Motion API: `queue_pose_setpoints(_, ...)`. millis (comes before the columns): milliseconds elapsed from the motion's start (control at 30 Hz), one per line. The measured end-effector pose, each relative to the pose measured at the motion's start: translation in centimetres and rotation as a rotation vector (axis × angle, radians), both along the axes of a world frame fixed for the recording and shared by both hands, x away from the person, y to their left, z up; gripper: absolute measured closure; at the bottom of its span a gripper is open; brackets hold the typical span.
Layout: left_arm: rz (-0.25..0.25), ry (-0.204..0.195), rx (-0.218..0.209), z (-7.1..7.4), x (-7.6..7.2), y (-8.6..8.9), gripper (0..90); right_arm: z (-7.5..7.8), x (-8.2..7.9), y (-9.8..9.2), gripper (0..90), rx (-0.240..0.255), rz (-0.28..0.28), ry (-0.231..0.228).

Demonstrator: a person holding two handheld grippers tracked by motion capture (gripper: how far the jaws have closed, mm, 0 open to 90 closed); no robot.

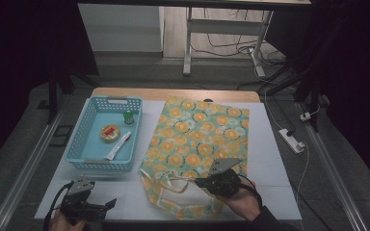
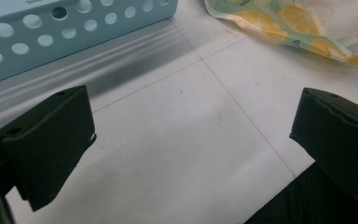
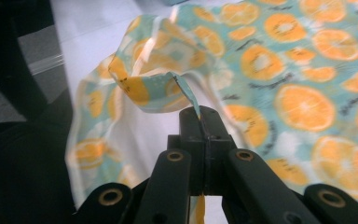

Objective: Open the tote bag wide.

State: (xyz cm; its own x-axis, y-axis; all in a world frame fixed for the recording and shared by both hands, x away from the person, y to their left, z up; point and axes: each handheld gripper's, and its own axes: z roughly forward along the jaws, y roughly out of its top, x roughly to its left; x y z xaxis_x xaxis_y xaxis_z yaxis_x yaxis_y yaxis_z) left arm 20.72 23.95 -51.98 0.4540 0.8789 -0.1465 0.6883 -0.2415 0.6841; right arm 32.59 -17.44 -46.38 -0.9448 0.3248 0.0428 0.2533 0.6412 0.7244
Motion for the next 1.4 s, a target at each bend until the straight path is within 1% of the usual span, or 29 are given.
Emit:
queue_pose_setpoints(300, 0.004, 0.004, -0.012, 0.0, 0.0, 0.2, 0.0, 1.1, 2.4, 0.4, 90.0, 0.018, -0.034, -0.044)
queue_pose_setpoints(400, 0.005, 0.003, -0.013, 0.0, 0.0, 0.2, 0.0, 1.4, 3.4, 0.6, 90.0, 0.034, -0.050, -0.047)
queue_pose_setpoints(567, 0.006, 0.005, -0.016, 0.0, 0.1, 0.2, 0.0, 2.0, 5.1, 0.7, 90.0, 0.051, -0.080, -0.066)
queue_pose_setpoints(767, 0.008, 0.006, -0.020, -0.1, 0.1, 0.3, 0.0, 2.7, 7.2, 0.6, 90.0, 0.082, -0.126, -0.077)
queue_pose_setpoints(900, 0.006, 0.011, -0.017, -0.1, 0.1, 0.2, 0.0, 3.0, 8.4, 0.5, 90.0, 0.098, -0.149, -0.082)
queue_pose_setpoints(1167, 0.008, 0.015, -0.017, -0.1, 0.2, 0.2, 0.0, 3.4, 10.9, 0.5, 90.0, 0.106, -0.197, -0.111)
queue_pose_setpoints(1400, 0.009, 0.018, -0.018, -0.1, 0.2, 0.2, 0.0, 3.3, 13.1, 0.8, 90.0, 0.095, -0.233, -0.130)
